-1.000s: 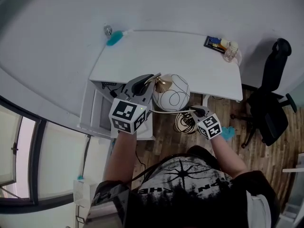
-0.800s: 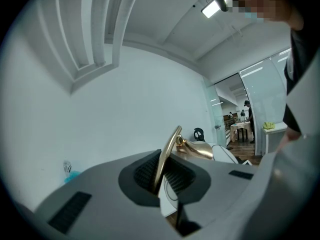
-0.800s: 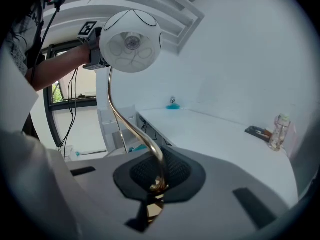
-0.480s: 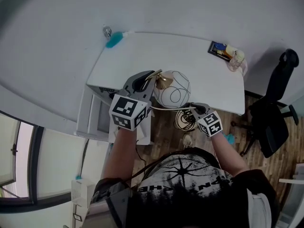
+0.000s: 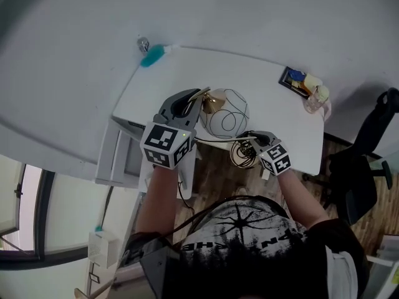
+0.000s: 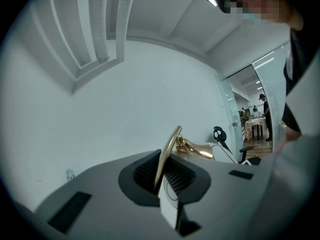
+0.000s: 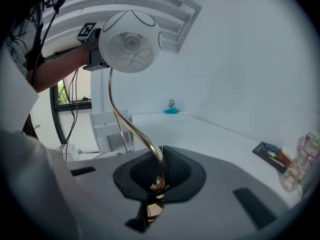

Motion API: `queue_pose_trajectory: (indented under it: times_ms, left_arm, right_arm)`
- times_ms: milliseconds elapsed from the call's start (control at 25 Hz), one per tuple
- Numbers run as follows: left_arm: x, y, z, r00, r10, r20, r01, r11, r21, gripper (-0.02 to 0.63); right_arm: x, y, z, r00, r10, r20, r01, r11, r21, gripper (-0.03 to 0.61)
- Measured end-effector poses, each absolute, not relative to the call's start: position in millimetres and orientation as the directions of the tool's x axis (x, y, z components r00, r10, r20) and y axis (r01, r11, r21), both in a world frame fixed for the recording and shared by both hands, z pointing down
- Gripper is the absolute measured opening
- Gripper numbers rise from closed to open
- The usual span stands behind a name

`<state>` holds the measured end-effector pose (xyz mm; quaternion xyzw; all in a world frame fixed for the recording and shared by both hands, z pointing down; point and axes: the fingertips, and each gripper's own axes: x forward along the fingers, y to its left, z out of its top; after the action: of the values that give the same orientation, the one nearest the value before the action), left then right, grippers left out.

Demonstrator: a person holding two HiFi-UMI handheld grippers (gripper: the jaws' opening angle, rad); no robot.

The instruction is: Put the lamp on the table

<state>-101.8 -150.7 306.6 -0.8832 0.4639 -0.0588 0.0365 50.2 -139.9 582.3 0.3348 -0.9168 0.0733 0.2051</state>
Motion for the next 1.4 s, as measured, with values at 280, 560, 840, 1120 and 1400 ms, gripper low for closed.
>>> queue_pose_trajectory:
  times_ms: [280, 560, 840, 1120, 1400]
  left_arm:
    - [-80.2, -188.4, 308.5, 0.539, -0.839, 0.073, -0.828, -0.544, -0.136, 0.020]
    - [-62.8, -217.6, 310.0, 0.510, -0.857, 0.074, -0.845, -0.516, -0.139, 0.020]
    - [-56.0, -238.2, 308.7, 0.497, -0.863, 0.094, -0.849, -0.506, -0.154, 0.018]
    - [-63.2, -264.4, 310.5, 0.512, -0.848, 0.137, -0.830, -0.530, -0.173, 0.018]
    - [-80.9, -309.1, 316.4, 0.556, -0.815, 0.164, -0.793, -0.579, -0.190, 0.018]
  right_arm:
    - [67.7, -184.4, 585.8, -0.720, -0.555, 0.416, -0.612, 0.791, -0.004, 0.019]
    - [84.6, -220.1, 587.6, -0.736, -0.538, 0.411, -0.590, 0.807, 0.000, 0.019]
    - [85.7, -242.4, 589.0, -0.745, -0.532, 0.402, -0.587, 0.809, -0.017, 0.019]
    - [68.3, -259.2, 596.1, -0.740, -0.544, 0.395, -0.612, 0.789, -0.060, 0.019]
    - [39.8, -290.1, 607.1, -0.713, -0.573, 0.404, -0.658, 0.746, -0.102, 0.020]
